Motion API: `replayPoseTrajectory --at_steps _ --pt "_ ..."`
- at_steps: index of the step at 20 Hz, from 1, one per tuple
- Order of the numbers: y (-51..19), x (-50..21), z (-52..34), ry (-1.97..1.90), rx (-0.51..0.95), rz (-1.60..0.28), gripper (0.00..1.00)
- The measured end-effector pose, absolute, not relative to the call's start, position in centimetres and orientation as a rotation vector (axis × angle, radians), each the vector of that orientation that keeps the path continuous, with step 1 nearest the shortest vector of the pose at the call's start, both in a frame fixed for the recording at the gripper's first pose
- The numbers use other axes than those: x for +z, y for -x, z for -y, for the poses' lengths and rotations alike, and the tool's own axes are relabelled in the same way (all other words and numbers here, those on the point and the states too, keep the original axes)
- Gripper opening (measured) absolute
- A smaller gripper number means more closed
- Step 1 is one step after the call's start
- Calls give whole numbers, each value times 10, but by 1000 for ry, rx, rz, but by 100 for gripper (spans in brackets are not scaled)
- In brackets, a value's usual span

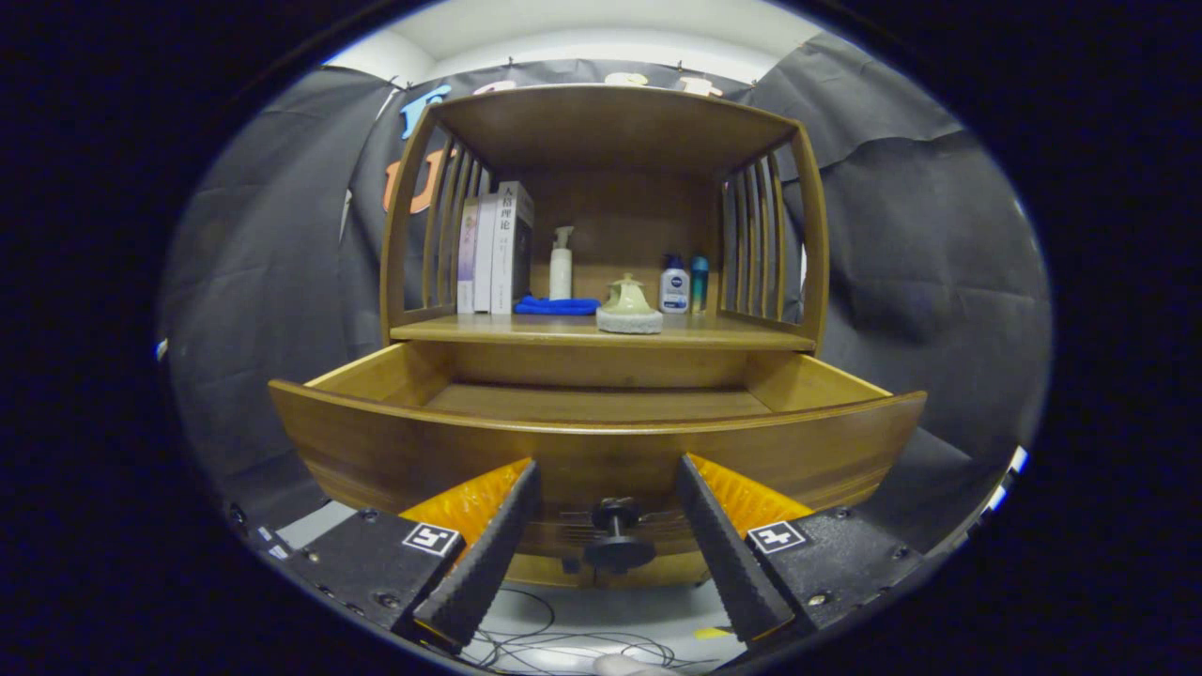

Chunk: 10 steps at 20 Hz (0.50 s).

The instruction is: Pull open the drawer, take out the items inside it, and place them on the countertop above the cabinet.

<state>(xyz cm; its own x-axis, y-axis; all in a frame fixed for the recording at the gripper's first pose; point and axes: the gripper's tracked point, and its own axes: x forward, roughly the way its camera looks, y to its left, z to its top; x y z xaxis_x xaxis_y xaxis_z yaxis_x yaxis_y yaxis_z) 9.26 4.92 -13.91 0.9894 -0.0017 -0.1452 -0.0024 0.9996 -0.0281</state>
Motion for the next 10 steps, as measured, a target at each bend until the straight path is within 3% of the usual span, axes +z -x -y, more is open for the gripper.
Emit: replayPoseTrajectory --at_steps 10 --pt "-98 -126 -58 49 -31 -121 97"
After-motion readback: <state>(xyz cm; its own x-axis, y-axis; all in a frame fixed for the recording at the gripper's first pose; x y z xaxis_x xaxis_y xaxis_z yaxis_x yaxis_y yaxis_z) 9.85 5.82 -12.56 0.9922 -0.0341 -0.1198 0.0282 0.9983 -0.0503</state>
